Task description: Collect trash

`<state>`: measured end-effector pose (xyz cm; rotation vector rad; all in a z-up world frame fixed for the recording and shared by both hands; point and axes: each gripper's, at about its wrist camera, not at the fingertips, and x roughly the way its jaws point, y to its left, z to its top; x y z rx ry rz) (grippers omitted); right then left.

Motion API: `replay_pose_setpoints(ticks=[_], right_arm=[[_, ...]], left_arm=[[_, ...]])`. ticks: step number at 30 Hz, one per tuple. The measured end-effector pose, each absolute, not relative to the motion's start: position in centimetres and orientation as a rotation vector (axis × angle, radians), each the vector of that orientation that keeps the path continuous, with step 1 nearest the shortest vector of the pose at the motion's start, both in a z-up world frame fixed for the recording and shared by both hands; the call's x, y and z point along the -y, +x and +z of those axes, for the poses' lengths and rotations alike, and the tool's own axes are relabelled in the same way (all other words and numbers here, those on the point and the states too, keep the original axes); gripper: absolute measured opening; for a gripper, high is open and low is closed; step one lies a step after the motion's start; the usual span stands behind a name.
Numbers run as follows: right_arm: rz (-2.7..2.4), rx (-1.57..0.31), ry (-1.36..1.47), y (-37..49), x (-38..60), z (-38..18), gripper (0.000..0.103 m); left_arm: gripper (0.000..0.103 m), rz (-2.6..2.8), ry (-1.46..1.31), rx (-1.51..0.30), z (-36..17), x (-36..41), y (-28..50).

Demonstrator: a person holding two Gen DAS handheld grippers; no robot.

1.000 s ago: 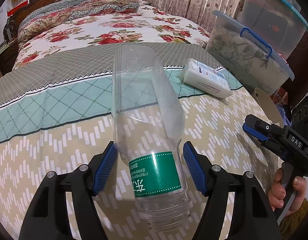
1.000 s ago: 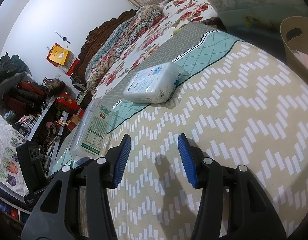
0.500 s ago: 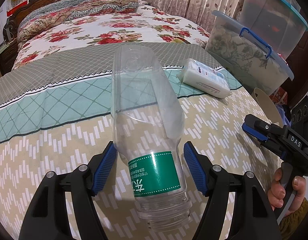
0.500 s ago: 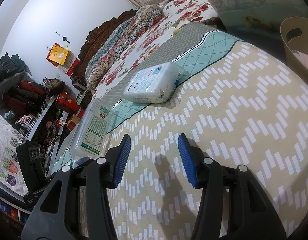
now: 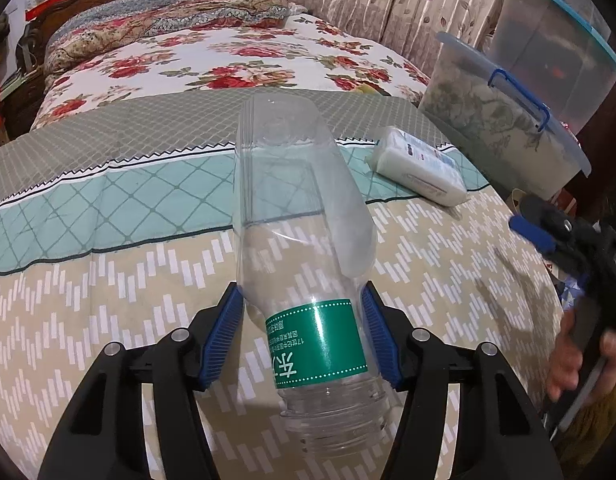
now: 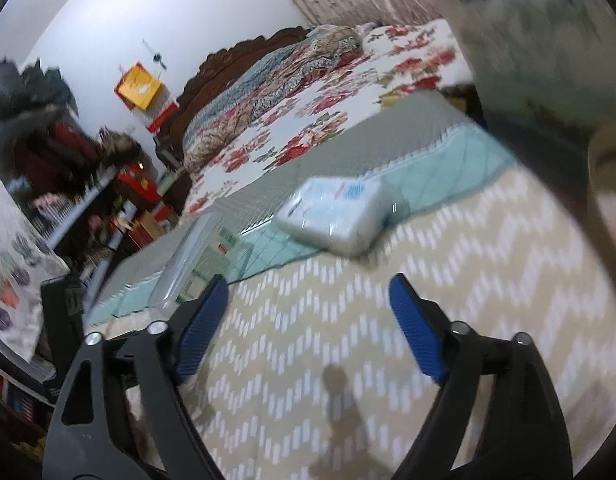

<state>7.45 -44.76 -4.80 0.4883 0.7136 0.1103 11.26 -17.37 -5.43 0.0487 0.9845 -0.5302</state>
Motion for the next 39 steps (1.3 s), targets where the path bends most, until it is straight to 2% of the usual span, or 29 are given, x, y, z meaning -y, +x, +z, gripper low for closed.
replay_pose_setpoints(ticks=[1, 3, 17, 18, 21, 22, 30, 39], right_arm=[[0.107, -0.733, 0.418, 8.4, 44.6, -4.6, 0.092], [0.105, -0.777, 0.301, 10.0, 44.3, -4.6, 0.096], [0.136, -0.96, -0.213, 19.2, 41.8, -7.3, 0.099], [0.146, -0.977, -0.206, 19.5, 41.8, -7.4, 0.099], [0.167, -0.992, -0.085, 19.3, 42.8, -7.2, 0.08], [0.157, -0.982, -0.07, 18.8, 42.9, -7.0, 0.077], [0.21, -0.882, 0.199, 9.9, 41.5, -4.6, 0.075], [0.115, -0.83, 0.399, 3.7, 39.7, -6.8, 0.075]], left_arm=[[0.057, -0.53, 0.046, -0.985, -5.4, 17.3, 11.3], [0.057, -0.531, 0.045, -0.985, -5.4, 17.2, 11.2], [0.057, -0.529, 0.059, -0.983, -5.4, 17.0, 11.2], [0.057, -0.529, 0.059, -0.983, -5.4, 17.0, 11.2], [0.057, -0.53, 0.057, -0.983, -5.4, 17.0, 11.2], [0.057, -0.53, 0.057, -0.983, -5.4, 17.1, 11.2], [0.057, -0.547, 0.047, -0.985, -5.4, 16.9, 11.2], [0.057, -0.54, 0.105, -0.977, -5.4, 17.1, 9.7]])
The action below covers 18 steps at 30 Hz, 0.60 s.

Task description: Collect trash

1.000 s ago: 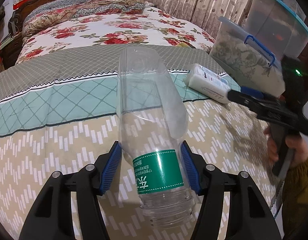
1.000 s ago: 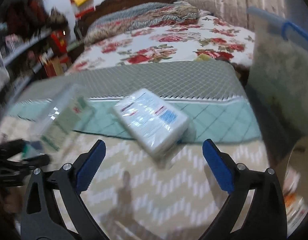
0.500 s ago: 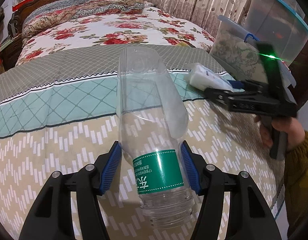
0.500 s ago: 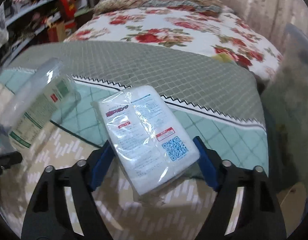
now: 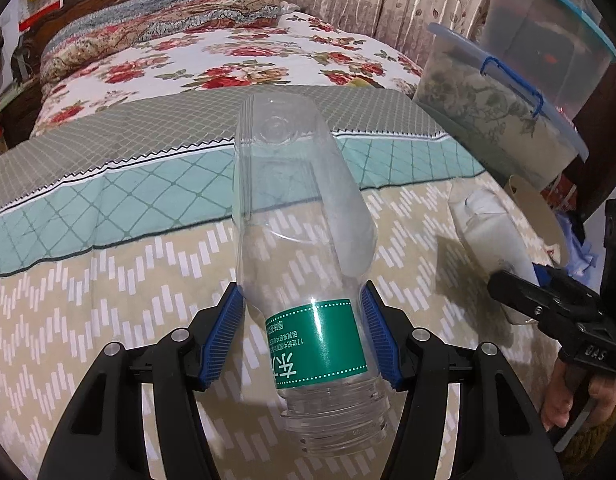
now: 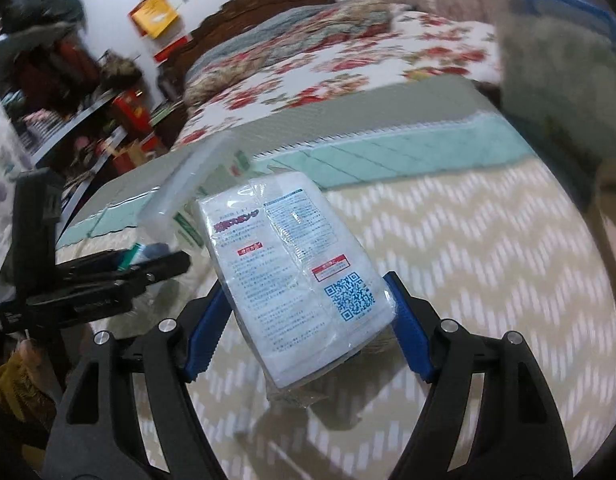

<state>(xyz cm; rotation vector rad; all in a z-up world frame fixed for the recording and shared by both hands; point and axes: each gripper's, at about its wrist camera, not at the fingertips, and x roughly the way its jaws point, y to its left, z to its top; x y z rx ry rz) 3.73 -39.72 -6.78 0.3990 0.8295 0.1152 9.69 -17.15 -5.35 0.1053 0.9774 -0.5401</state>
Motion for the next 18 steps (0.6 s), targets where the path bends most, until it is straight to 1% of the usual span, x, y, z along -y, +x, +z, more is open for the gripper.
replay_pose_setpoints(ticks=[10, 18], right_arm=[[0.086, -0.816, 0.416, 3.7, 40.1, -7.0, 0.079], [0.081, -0.825, 0.43, 3.7, 40.7, -7.2, 0.079]], left_arm=[[0.057, -0.557, 0.131, -0.968, -5.4, 17.1, 8.2], [0.057, -0.568, 0.119, -0.969, -5.4, 16.8, 8.3]])
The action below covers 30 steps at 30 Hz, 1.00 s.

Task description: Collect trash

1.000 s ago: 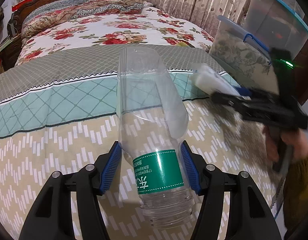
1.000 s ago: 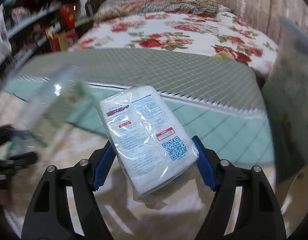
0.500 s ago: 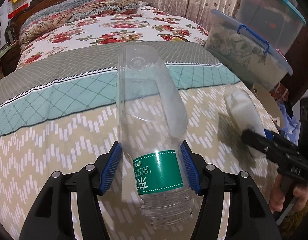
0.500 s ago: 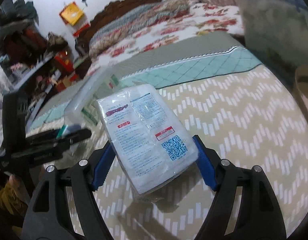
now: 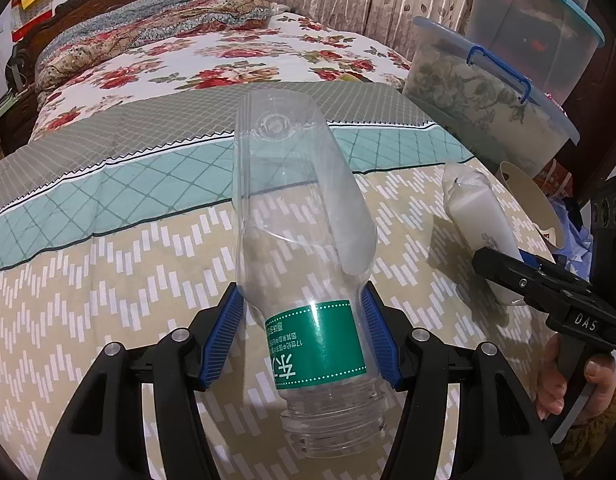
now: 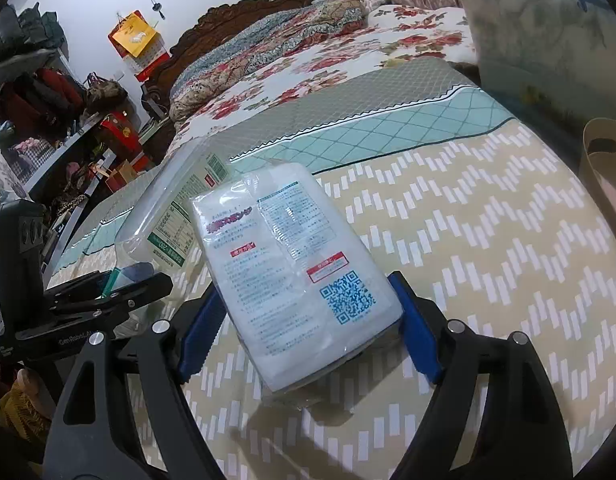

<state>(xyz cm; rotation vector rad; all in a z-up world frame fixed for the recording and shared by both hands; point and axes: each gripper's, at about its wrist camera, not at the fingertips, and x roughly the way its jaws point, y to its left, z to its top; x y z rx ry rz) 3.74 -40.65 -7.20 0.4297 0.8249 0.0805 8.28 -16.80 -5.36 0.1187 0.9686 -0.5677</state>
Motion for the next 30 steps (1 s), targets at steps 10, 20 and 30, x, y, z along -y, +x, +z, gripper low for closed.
replay_pose_setpoints(ticks=[10, 20, 30], right_arm=[[0.081, -0.825, 0.431, 3.79, 40.7, -7.29, 0.079], [0.082, -0.825, 0.43, 3.8, 40.76, -7.31, 0.079], [0.082, -0.825, 0.429, 3.81, 40.8, -7.32, 0.079]], left_arm=[[0.057, -0.574, 0.11, -0.97, -5.27, 16.53, 8.59], [0.057, -0.574, 0.11, -0.97, -5.27, 16.48, 8.58], [0.057, -0.575, 0.11, -0.97, -5.26, 16.41, 8.59]])
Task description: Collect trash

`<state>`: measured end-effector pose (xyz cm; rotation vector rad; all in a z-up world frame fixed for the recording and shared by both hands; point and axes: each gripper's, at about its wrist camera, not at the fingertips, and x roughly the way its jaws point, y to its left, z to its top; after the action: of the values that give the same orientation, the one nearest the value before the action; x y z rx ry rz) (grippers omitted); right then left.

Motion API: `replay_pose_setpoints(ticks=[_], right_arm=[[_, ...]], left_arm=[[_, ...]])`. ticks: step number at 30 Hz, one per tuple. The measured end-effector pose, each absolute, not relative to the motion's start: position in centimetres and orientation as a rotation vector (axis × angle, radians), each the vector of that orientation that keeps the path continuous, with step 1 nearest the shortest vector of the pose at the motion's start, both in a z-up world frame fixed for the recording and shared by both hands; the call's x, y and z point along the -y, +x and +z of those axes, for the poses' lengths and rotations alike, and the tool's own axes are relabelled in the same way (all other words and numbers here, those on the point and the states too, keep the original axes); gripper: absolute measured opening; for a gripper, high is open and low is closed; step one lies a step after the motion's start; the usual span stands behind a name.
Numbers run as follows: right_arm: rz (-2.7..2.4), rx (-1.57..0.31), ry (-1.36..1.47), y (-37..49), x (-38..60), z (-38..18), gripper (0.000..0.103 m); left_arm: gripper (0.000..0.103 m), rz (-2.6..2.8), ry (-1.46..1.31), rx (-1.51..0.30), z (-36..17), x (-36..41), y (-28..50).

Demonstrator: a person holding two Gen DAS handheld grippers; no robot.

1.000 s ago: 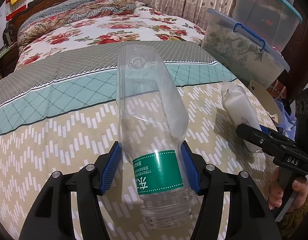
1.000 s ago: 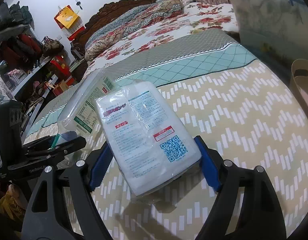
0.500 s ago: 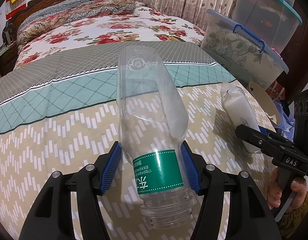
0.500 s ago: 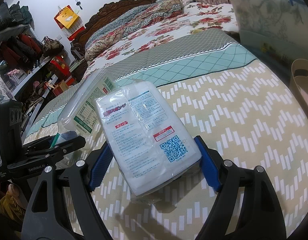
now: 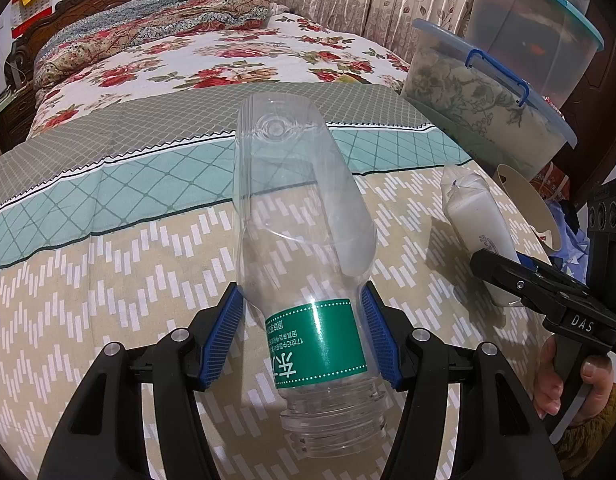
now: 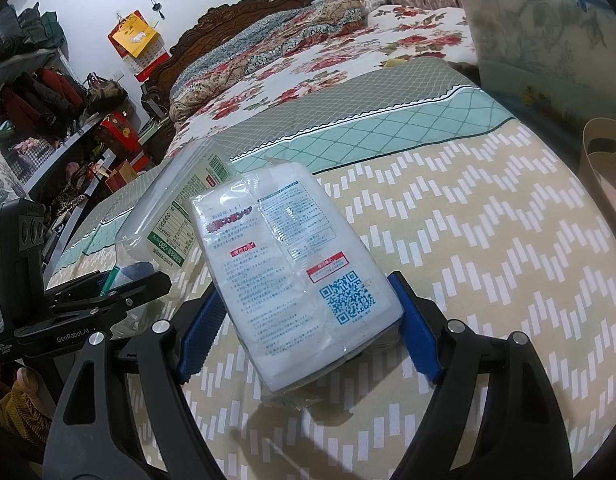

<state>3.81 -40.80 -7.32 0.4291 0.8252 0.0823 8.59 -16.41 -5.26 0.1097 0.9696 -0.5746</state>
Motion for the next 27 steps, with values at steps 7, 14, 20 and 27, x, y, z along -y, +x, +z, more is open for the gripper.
replay_pose_setpoints(ticks=[7, 14, 20, 27], right_arm=[[0.083, -0.825, 0.429, 3.8, 40.8, -7.33, 0.079], [0.084, -0.825, 0.428, 3.8, 40.83, -7.33, 0.079], [0.081, -0.824, 0.426, 3.77, 40.82, -7.31, 0.078], [0.083, -0.818, 0.426, 3.33, 40.52, -7.24, 0.075]], left_arm=[[0.057, -0.575, 0.109, -0.97, -5.26, 16.37, 8.58], [0.057, -0.576, 0.108, -0.97, -5.25, 16.32, 8.59], [0.057, -0.577, 0.107, -0.969, -5.26, 16.26, 8.61], [0.057, -0.578, 0.111, -0.969, -5.21, 16.65, 8.5]])
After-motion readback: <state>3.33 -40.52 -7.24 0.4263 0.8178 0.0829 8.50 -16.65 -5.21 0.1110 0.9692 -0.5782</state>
